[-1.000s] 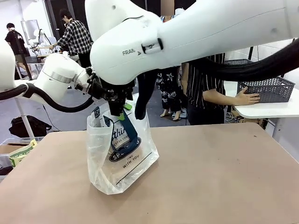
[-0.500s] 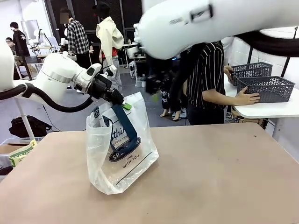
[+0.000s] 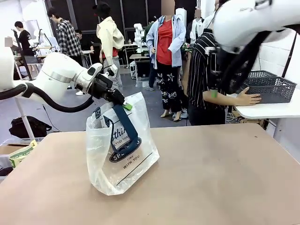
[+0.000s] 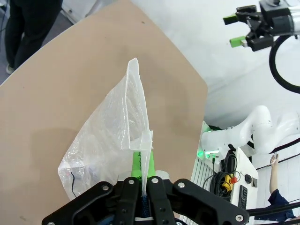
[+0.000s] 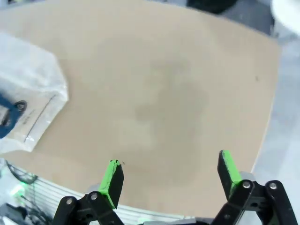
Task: Transfer purchased items from the store into the shopping bag.
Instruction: Move the Reusable shopping bag to the right side of the table.
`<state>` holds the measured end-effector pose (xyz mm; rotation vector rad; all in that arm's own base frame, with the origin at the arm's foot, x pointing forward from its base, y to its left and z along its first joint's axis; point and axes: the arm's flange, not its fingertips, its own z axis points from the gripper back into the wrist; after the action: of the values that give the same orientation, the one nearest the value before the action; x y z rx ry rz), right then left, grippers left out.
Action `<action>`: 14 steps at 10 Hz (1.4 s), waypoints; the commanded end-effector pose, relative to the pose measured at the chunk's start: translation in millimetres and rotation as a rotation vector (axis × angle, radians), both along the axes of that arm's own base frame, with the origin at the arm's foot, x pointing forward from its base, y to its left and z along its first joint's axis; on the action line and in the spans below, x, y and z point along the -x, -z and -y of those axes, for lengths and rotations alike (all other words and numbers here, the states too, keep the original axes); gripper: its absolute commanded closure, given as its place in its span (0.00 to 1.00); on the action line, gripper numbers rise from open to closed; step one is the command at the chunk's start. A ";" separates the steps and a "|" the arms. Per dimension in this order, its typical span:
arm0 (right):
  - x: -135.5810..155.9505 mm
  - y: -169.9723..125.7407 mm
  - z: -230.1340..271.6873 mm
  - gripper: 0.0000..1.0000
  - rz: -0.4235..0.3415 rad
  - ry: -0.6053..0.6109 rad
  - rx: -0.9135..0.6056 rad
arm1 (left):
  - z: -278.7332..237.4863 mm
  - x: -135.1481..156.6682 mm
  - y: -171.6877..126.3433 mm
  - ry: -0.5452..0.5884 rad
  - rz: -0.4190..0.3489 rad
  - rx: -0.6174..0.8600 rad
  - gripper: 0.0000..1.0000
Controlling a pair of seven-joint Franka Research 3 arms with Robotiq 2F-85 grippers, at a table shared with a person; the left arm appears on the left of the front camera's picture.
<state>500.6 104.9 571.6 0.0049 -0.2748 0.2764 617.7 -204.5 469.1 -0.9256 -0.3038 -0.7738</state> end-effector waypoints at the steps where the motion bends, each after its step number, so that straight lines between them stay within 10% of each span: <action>1: 27.8 15.8 32.6 0.00 0.014 0.096 -0.097 | 5.3 1.9 -5.2 -0.054 0.050 -0.093 1.00; 14: 26.6 24.4 67.9 0.00 -0.037 0.155 -0.104 | -19.8 63.2 -82.2 -0.166 0.292 -0.565 1.00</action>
<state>471.3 37.8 545.8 0.1043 -0.2591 0.1001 570.7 -203.0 544.9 -0.3042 -0.3844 -0.8467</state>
